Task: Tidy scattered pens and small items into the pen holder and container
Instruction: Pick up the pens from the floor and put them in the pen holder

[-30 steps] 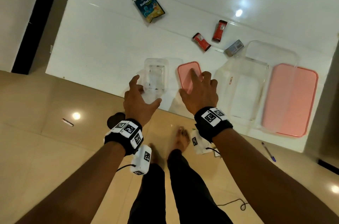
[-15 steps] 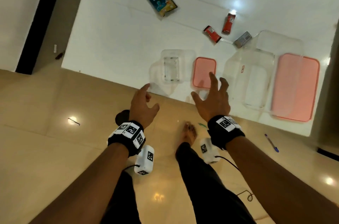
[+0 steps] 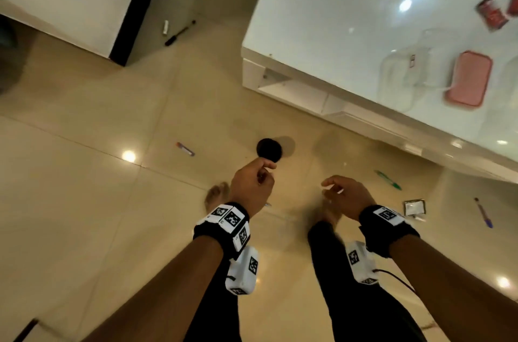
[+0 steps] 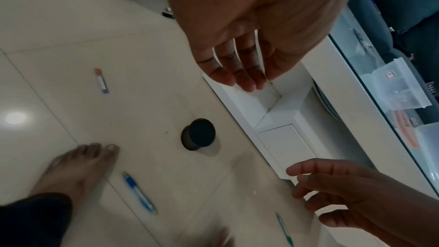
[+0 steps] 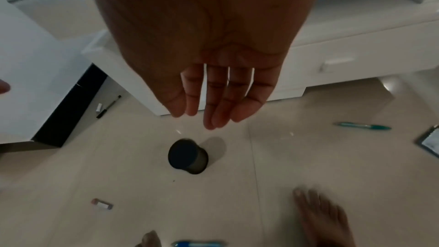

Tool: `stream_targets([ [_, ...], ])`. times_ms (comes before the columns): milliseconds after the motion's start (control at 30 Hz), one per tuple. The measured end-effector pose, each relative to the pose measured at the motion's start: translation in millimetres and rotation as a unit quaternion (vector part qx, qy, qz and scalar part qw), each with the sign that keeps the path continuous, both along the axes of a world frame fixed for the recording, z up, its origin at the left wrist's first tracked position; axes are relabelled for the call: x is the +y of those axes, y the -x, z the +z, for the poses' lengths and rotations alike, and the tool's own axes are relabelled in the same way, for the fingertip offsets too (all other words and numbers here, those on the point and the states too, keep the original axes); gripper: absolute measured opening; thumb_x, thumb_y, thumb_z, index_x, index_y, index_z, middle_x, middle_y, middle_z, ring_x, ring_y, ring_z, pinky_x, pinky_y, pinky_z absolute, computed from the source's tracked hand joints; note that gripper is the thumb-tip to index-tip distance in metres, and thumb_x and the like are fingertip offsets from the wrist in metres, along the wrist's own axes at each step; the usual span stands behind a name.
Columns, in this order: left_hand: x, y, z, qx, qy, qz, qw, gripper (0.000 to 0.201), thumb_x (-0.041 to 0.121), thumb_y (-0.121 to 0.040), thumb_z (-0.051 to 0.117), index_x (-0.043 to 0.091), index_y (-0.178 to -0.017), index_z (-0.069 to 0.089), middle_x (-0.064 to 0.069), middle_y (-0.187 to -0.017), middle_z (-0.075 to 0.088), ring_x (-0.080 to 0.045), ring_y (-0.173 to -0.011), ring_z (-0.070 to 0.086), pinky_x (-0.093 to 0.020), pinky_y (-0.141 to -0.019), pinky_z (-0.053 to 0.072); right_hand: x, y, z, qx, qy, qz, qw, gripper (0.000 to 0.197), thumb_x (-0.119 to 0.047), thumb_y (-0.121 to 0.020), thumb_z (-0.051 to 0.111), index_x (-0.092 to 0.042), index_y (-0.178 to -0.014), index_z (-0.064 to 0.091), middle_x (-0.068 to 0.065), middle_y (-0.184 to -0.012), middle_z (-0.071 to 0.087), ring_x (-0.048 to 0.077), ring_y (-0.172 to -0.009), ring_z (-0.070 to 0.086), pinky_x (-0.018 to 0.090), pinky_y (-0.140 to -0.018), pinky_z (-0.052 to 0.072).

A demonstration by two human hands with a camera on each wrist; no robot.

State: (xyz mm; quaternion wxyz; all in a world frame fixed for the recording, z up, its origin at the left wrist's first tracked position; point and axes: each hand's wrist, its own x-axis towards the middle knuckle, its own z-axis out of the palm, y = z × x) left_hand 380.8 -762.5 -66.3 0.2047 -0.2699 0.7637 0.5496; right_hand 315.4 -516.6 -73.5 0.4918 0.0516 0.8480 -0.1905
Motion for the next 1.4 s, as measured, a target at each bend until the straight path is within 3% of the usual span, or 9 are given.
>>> stream_targets([
  [233, -46.5, -3.1, -43.6, -0.013, 0.022, 0.05, 0.998, 0.018, 0.011, -0.085, 0.057, 0.022, -0.096, 0.066, 0.009, -0.065, 0.053, -0.018, -0.066, 0.057, -0.032, -0.069, 0.05, -81.5, 11.9, -55.1, -0.031, 0.05, -0.021, 0.998, 0.013, -0.032, -0.088, 0.067, -0.032, -0.101, 0.063, 0.001, -0.092, 0.065, 0.025, -0.093, 0.064, 0.034, -0.084, 0.049],
  [367, -36.7, 2.6, -107.9, -0.036, 0.022, 0.061, 0.997, 0.018, 0.012, -0.086, 0.061, 0.017, -0.102, 0.064, 0.008, -0.067, 0.055, -0.019, -0.073, 0.06, -0.025, -0.068, 0.046, -102.5, 22.6, -116.1, 0.048, 0.058, -0.009, 0.997, 0.055, -0.033, -0.079, 0.076, -0.03, -0.128, 0.052, 0.0, -0.117, 0.057, 0.02, -0.111, 0.056, 0.031, -0.092, 0.045],
  [467, -24.7, 4.7, -164.0, -0.061, 0.02, 0.039, 0.997, 0.02, 0.015, -0.085, 0.063, 0.019, -0.105, 0.061, 0.002, -0.079, 0.064, -0.021, -0.079, 0.064, -0.03, -0.072, 0.05, -116.6, 20.6, -179.4, 0.075, 0.022, 0.096, 0.992, 0.1, -0.046, -0.067, 0.083, -0.038, -0.148, 0.025, 0.008, -0.153, 0.026, 0.031, -0.135, 0.038, 0.039, -0.108, 0.039],
  [567, -15.3, 0.2, -207.6, -0.079, 0.035, 0.004, 0.996, 0.024, 0.018, -0.086, 0.064, 0.021, -0.109, 0.06, -0.002, -0.095, 0.065, -0.021, -0.085, 0.062, -0.032, -0.075, 0.052, -126.5, 9.3, -236.7, 0.093, -0.004, 0.191, 0.977, 0.116, -0.044, -0.065, 0.086, -0.049, -0.148, 0.006, 0.0, -0.162, -0.007, 0.039, -0.146, 0.013, 0.053, -0.109, 0.034],
  [700, -13.9, -10.5, -226.6, -0.083, 0.062, -0.032, 0.994, 0.029, 0.015, -0.086, 0.063, 0.018, -0.115, 0.059, -0.004, -0.104, 0.062, -0.018, -0.089, 0.059, -0.031, -0.077, 0.05, -132.9, -1.8, -263.9, 0.129, -0.042, 0.223, 0.965, 0.09, -0.031, -0.069, 0.082, -0.037, -0.141, 0.029, 0.007, -0.148, 0.022, 0.041, -0.128, 0.031, 0.053, -0.091, 0.049],
  [833, -21.1, -14.4, -195.5, -0.063, 0.067, -0.096, 0.991, 0.053, 0.01, -0.079, 0.07, 0.017, -0.128, 0.052, -0.008, -0.121, 0.056, -0.021, -0.106, 0.055, -0.027, -0.088, 0.043, -120.9, -0.1, -225.2, 0.065, 0.028, 0.104, 0.992, 0.078, -0.041, -0.07, 0.077, -0.037, -0.136, 0.035, 0.006, -0.129, 0.039, 0.035, -0.112, 0.048, 0.04, -0.088, 0.048],
  [1067, -14.3, 44.2, -47.8, 0.067, 0.078, -0.337, 0.936, 0.105, 0.043, -0.051, 0.078, 0.02, -0.145, 0.037, -0.004, -0.143, 0.045, -0.027, -0.129, 0.043, -0.044, -0.104, 0.04, -83.7, 24.7, -25.4, 0.08, 0.174, -0.1, 0.976, 0.094, -0.038, -0.061, 0.085, -0.044, -0.14, 0.036, 0.0, -0.122, 0.051, 0.015, -0.112, 0.054, 0.029, -0.097, 0.045],
  [1233, -0.8, 128.6, 58.5, 0.189, 0.122, -0.334, 0.915, 0.078, 0.047, -0.053, 0.074, 0.032, -0.125, 0.048, 0.002, -0.121, 0.063, -0.026, -0.106, 0.06, -0.043, -0.086, 0.051, -67.3, 66.6, 90.1, 0.151, 0.278, -0.166, 0.934, 0.098, -0.053, -0.068, 0.08, -0.05, -0.146, 0.022, -0.009, -0.139, 0.045, 0.006, -0.128, 0.045, 0.025, -0.104, 0.038],
  [1400, 16.2, 194.4, 82.3, 0.198, 0.05, -0.193, 0.96, 0.085, 0.036, -0.058, 0.089, 0.03, -0.128, 0.041, 0.011, -0.12, 0.057, -0.005, -0.104, 0.057, -0.029, -0.085, 0.054, -42.9, 102.5, 122.5, 0.269, 0.299, -0.347, 0.847, 0.059, -0.045, -0.083, 0.07, -0.045, -0.135, 0.044, -0.012, -0.12, 0.058, 0.003, -0.094, 0.064, 0.017, -0.068, 0.051],
])
